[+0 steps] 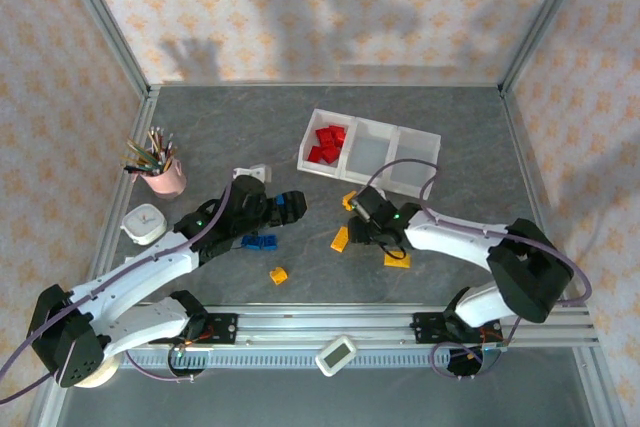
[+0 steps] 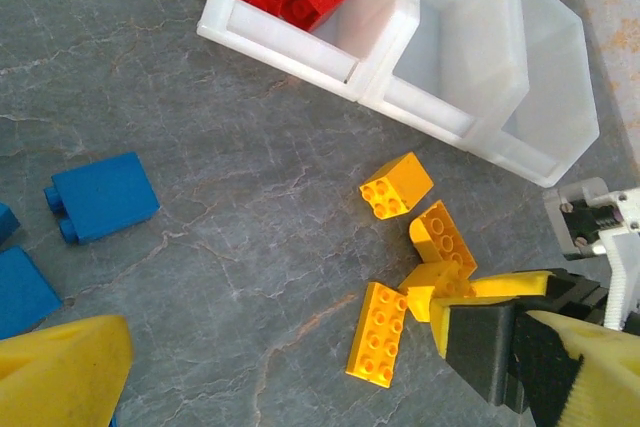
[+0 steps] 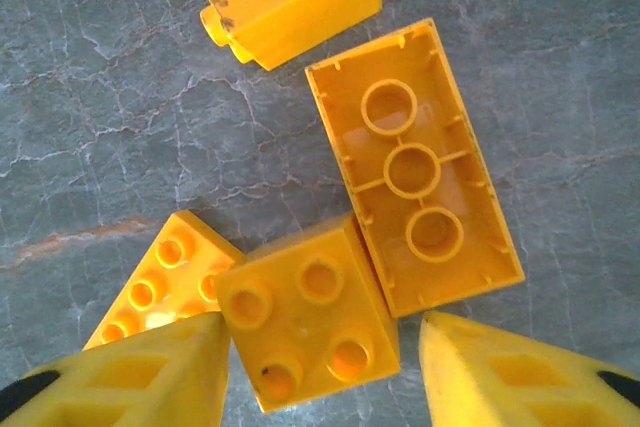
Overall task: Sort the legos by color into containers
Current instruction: Pick up the lego from the center of the table.
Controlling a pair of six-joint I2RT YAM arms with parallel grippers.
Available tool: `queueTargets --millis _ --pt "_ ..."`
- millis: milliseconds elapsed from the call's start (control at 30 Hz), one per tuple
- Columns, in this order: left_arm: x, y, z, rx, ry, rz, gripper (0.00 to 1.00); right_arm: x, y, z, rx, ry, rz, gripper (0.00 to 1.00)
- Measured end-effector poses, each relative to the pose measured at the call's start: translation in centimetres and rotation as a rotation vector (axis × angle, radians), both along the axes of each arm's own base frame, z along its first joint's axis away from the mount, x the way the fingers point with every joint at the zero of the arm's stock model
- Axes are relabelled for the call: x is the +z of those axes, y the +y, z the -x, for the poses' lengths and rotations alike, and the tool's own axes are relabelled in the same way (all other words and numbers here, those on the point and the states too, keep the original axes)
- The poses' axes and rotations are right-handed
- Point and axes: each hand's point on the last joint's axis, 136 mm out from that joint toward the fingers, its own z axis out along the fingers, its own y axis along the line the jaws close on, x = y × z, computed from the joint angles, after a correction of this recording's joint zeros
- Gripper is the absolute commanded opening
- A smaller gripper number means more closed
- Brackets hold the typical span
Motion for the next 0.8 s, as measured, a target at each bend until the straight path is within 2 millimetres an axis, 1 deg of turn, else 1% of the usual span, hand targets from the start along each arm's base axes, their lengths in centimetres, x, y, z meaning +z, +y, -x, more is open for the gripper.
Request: queueTargets --millis 167,367,600,700,800 --pt "0.1 0.0 -0.2 -0.003 -0.011 0.0 0.99 0.4 0.8 -1.0 -0.006 -0.012 0.0 0.43" --pt "-0.7 0.3 -0.7 -0.006 -0.001 -0.03 0.99 0.5 1.4 -1.4 -0.013 -0.012 0.001 0.31" --pt "-0.8 0.3 -1.0 -0.016 -0.001 -0.03 0.99 1.0 1.4 -1.4 -0.025 -0.011 0.002 0.3" --pt "-0.7 0.2 -1.0 -0.018 -0.003 -0.026 0.99 2.5 1.9 -1.9 -0.028 -0.031 -0.021 0.3" --pt "-0.7 0.3 -1.2 -0.013 -0.003 -0.023 0.99 5.2 2.6 -3.1 -0.039 -0.072 -0.068 0.31"
